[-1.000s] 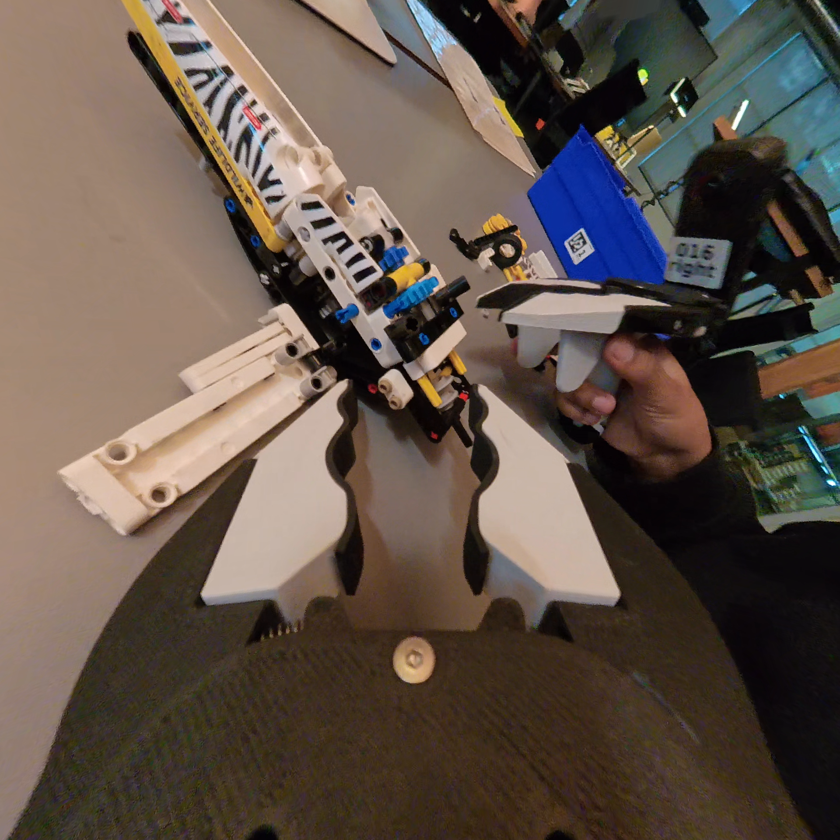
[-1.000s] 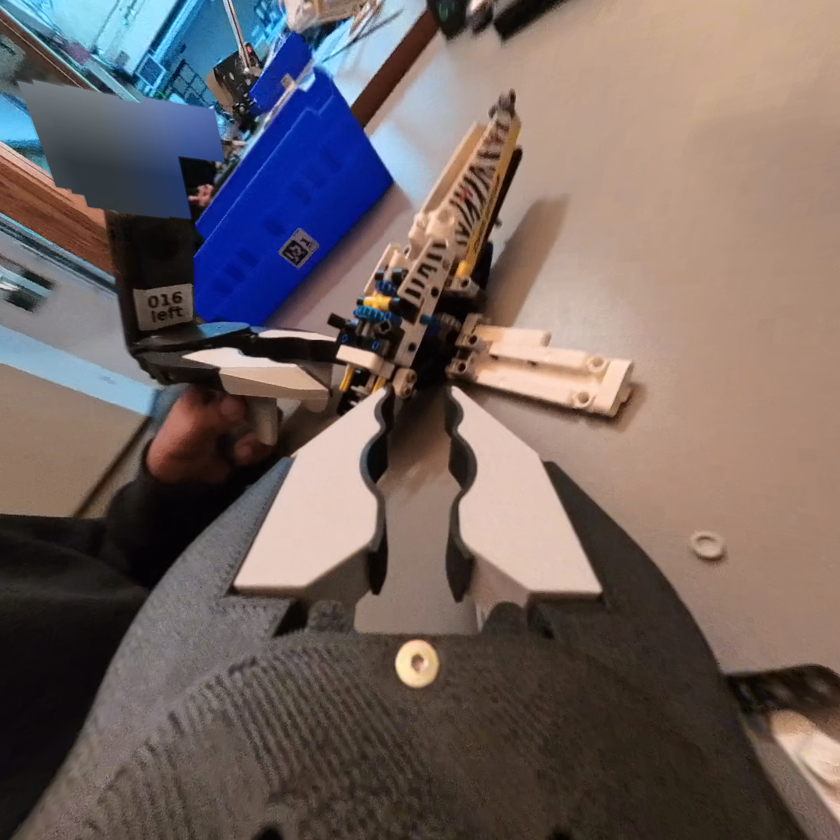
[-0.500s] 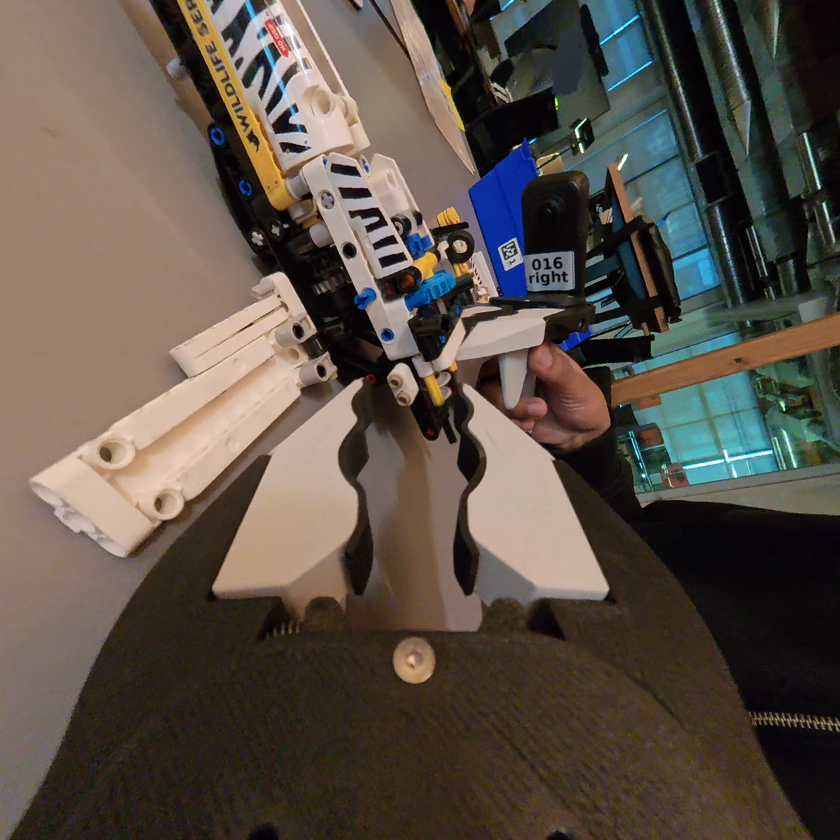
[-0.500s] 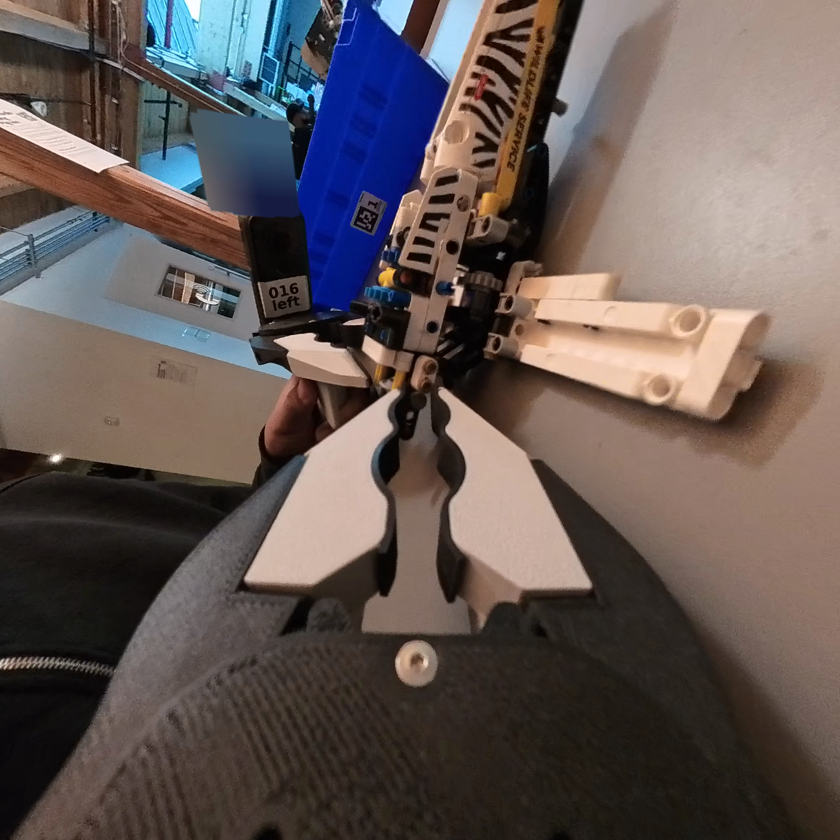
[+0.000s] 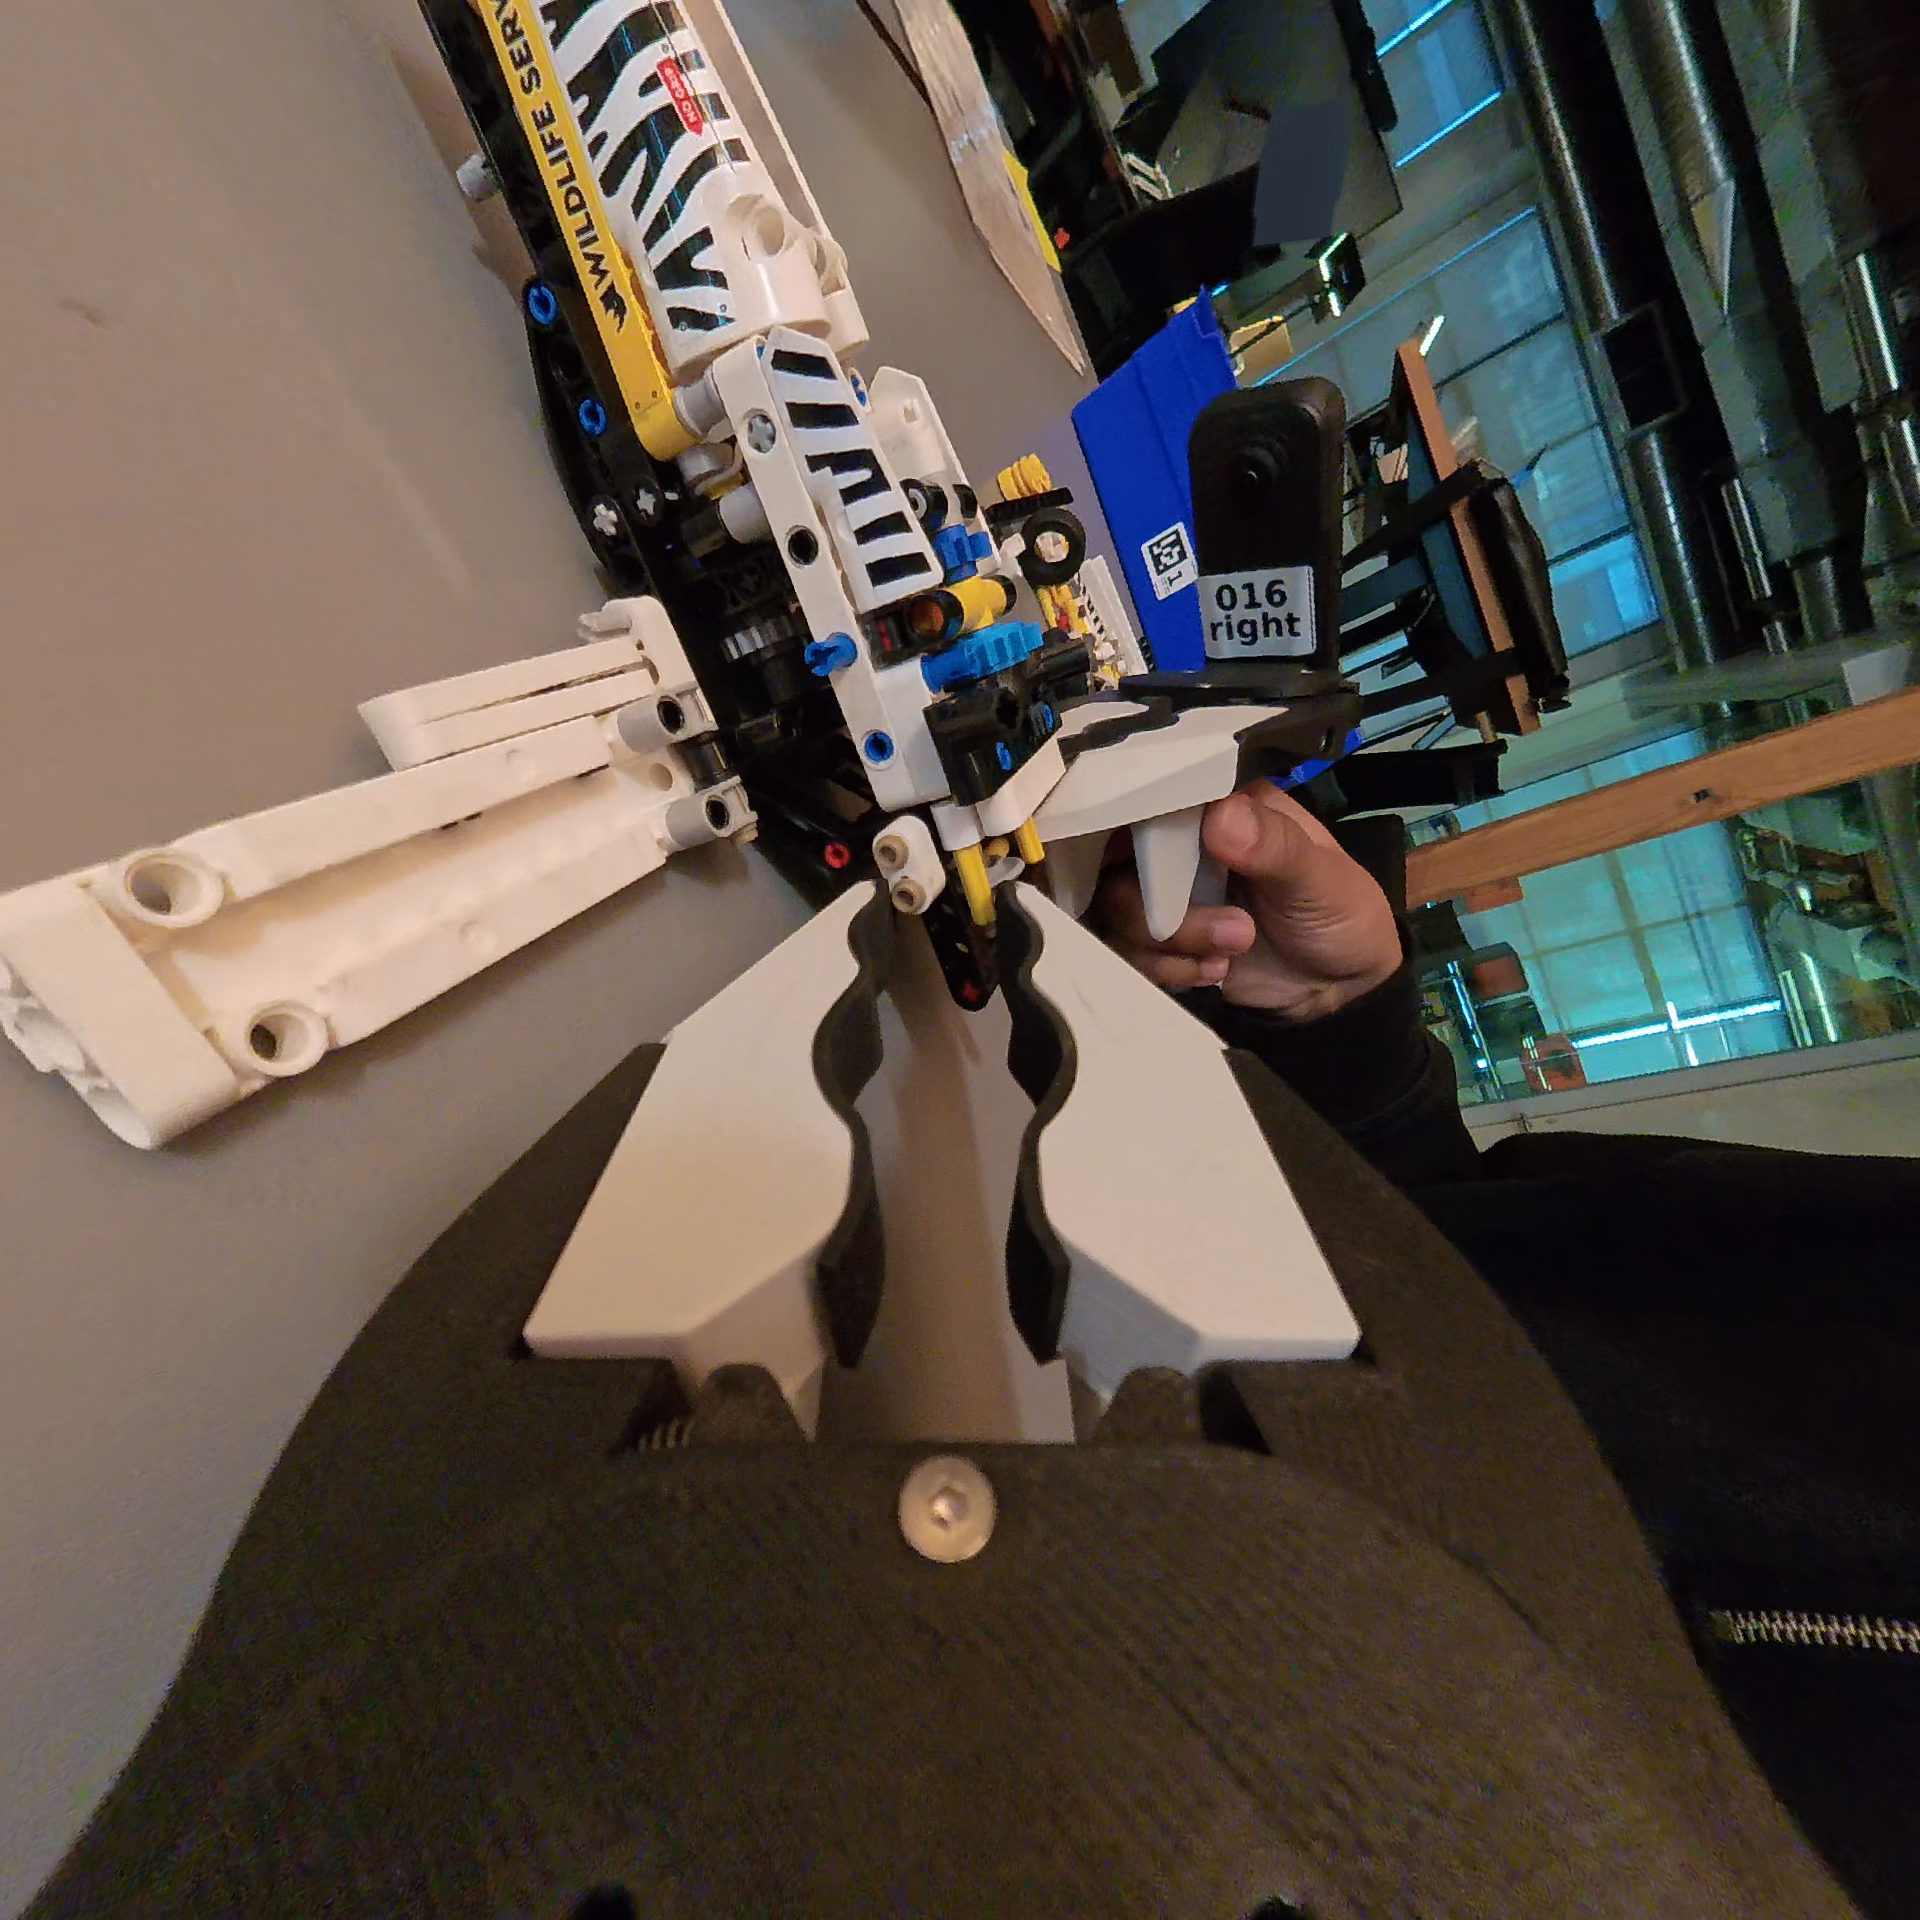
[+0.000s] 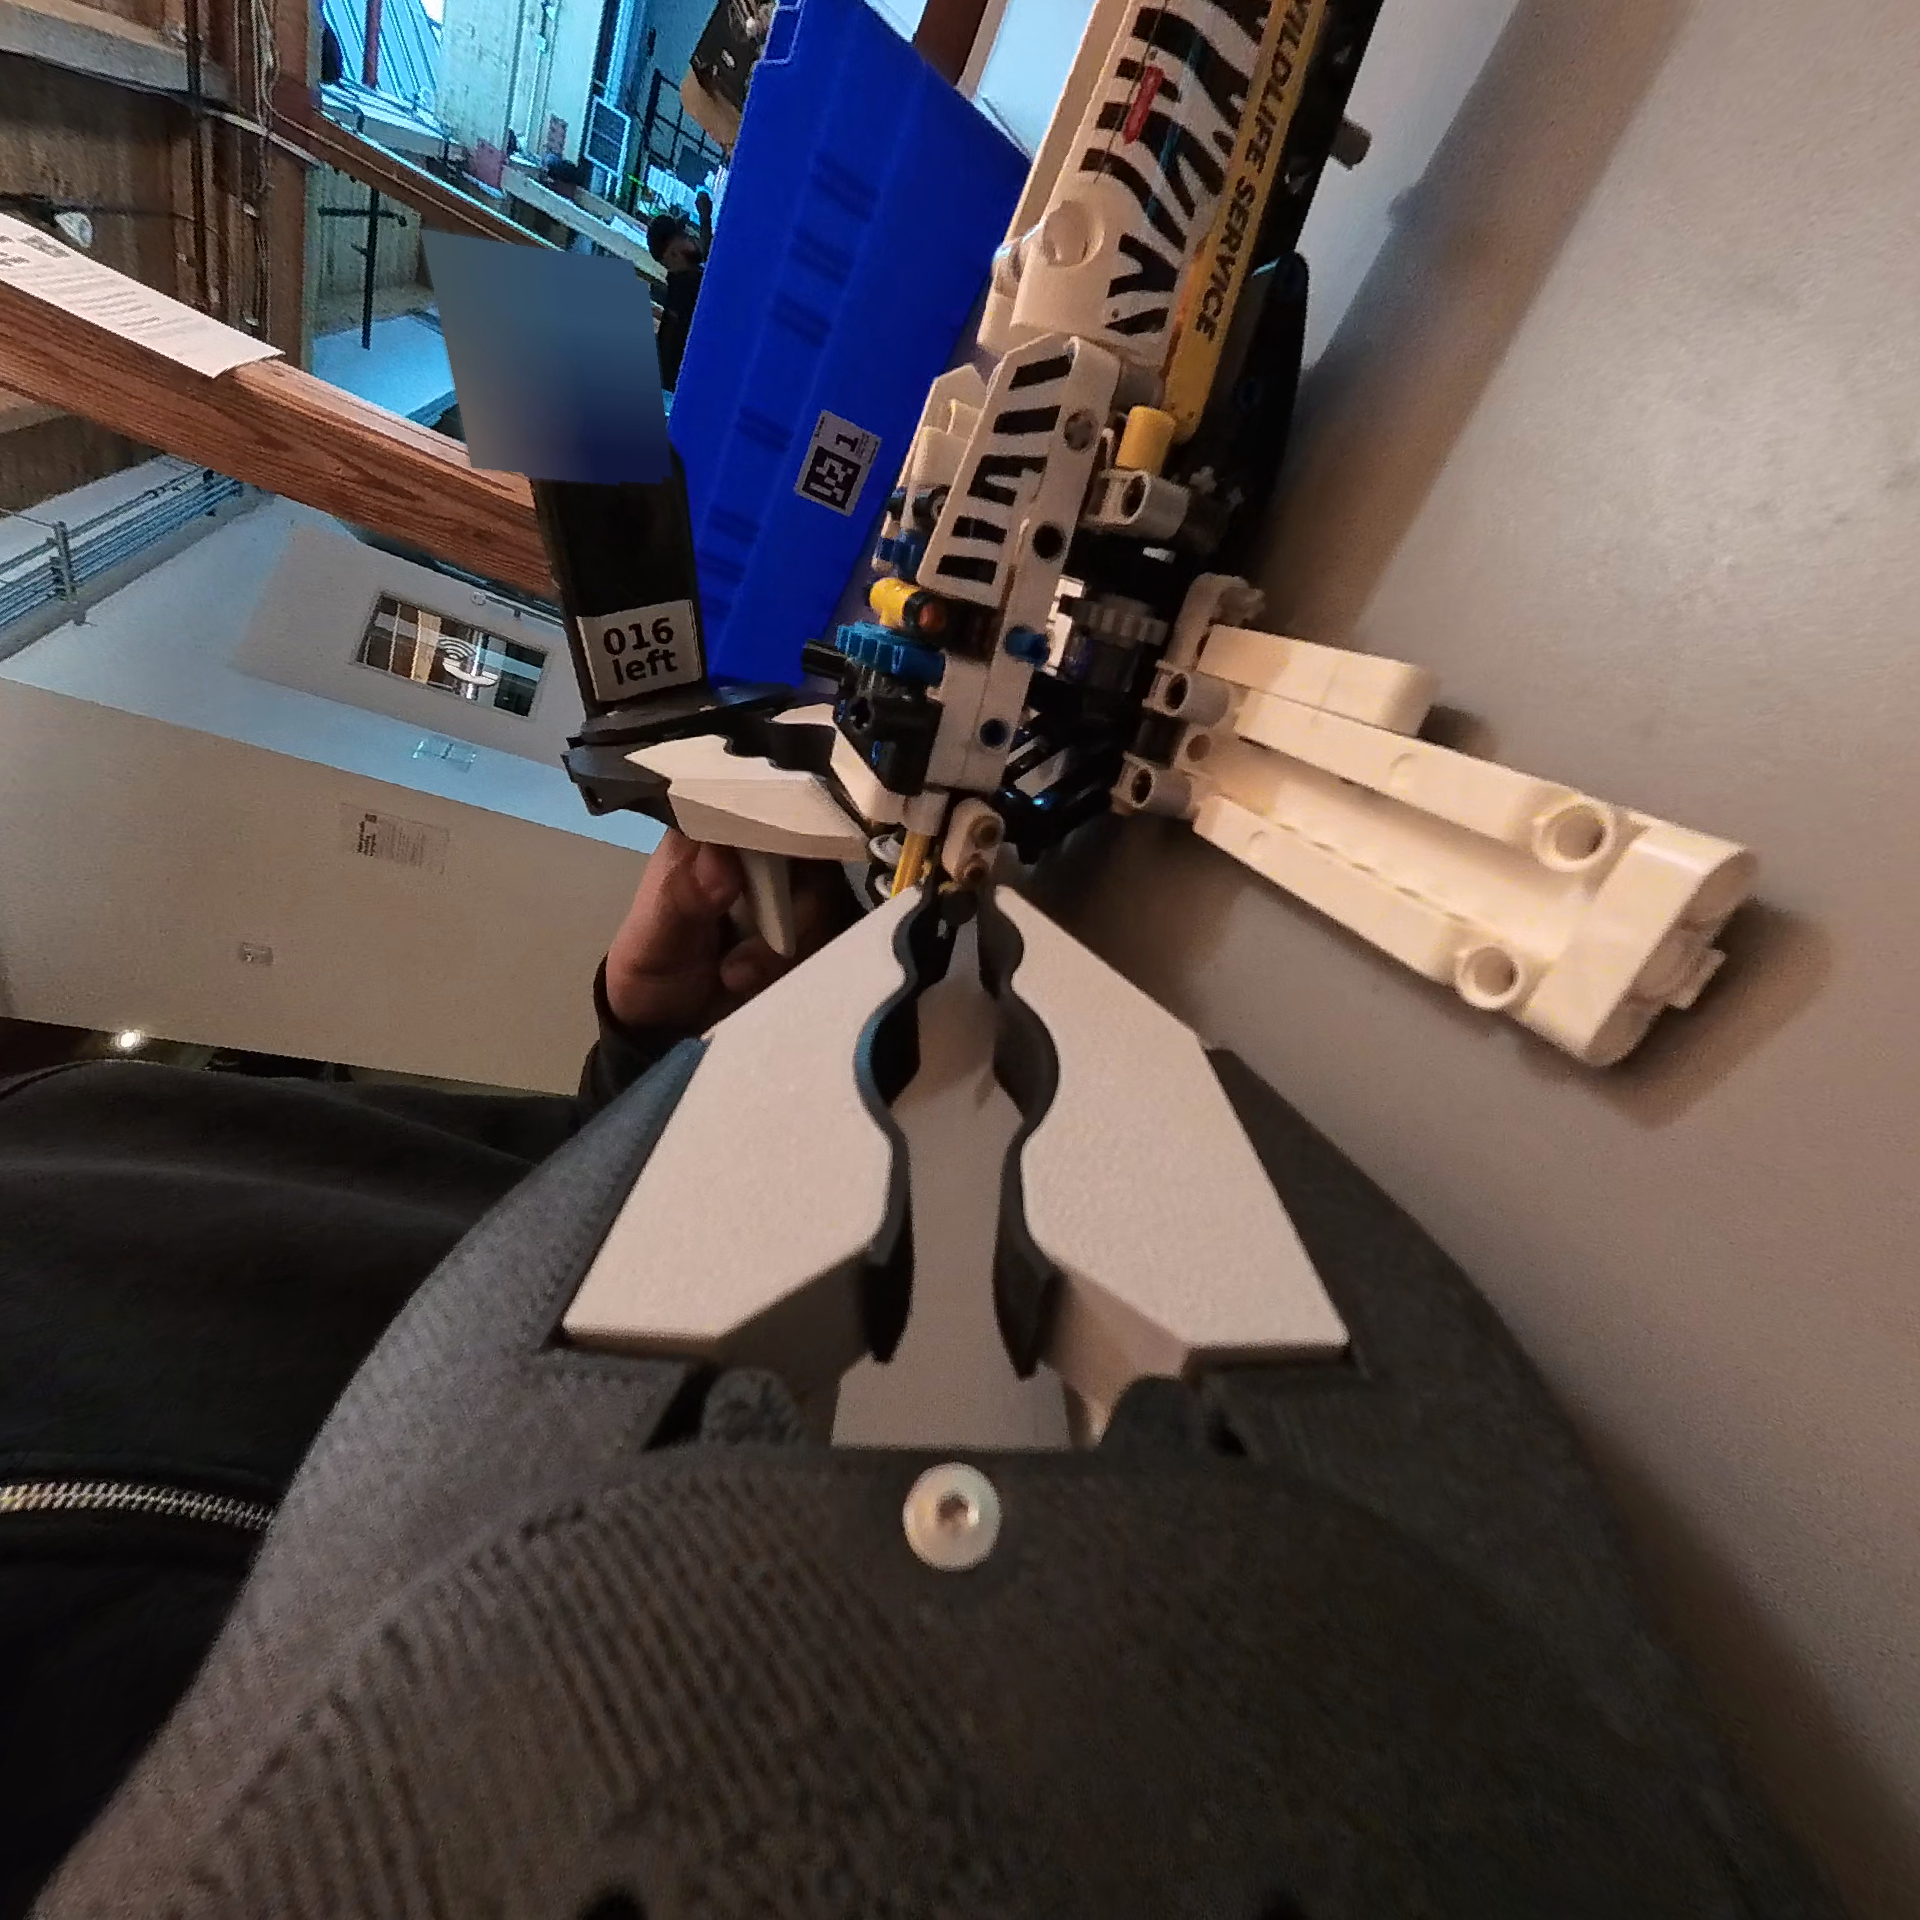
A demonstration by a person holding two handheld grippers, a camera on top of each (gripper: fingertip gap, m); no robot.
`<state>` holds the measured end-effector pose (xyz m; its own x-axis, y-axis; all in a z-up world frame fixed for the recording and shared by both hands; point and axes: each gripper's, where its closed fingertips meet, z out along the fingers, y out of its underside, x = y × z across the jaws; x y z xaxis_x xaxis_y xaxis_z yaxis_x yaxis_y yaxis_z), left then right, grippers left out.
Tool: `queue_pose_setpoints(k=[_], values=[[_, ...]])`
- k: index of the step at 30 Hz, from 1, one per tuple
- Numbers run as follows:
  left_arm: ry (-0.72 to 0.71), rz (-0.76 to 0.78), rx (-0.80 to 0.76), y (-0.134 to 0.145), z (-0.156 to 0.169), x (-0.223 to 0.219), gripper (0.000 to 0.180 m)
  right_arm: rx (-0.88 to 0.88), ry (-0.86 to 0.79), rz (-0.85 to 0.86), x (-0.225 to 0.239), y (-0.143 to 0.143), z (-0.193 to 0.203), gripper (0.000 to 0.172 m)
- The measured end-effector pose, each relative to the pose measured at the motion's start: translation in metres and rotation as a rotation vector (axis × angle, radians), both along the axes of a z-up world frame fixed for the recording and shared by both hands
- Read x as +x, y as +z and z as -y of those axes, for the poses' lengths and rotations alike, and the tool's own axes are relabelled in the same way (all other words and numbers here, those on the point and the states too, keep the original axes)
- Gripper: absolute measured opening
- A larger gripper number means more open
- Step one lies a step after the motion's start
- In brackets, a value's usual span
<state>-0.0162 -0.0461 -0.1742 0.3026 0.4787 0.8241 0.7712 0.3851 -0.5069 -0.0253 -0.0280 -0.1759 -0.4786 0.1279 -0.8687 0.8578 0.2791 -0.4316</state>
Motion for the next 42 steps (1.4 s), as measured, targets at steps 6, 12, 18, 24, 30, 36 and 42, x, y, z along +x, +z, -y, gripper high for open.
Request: queue_pose_setpoints(k=[6, 12, 18, 24, 30, 36, 42], values=[[0.079, -0.01, -0.006, 0.001, 0.019, -0.007, 0.012, 0.026, -0.127, -0.082, -0.029, 0.002, -0.027, 0.0], [0.047, -0.011, -0.015, 0.001, 0.017, -0.007, 0.013, 0.023, -0.078, -0.061, -0.013, 0.003, -0.009, 0.007], [0.048, -0.02, 0.018, 0.006, 0.018, -0.007, 0.013, -0.04, -0.043, 0.001, -0.01, 0.009, 0.011, 0.0], [0.05, -0.023, 0.026, 0.007, 0.019, -0.008, 0.013, -0.044, -0.052, 0.0, -0.012, 0.012, 0.009, 0.0], [0.103, -0.096, 0.091, 0.021, 0.03, -0.012, 0.014, 0.238, -0.084, -0.404, -0.025, -0.01, -0.008, 0.01], [0.147, -0.095, 0.077, 0.02, 0.04, -0.023, 0.014, 0.405, 0.01, -0.827, -0.017, -0.017, 0.011, 0.02], [0.175, -0.096, 0.073, 0.02, 0.058, -0.046, 0.014, 0.471, 0.072, -0.984, -0.021, -0.024, 0.032, 0.024]])
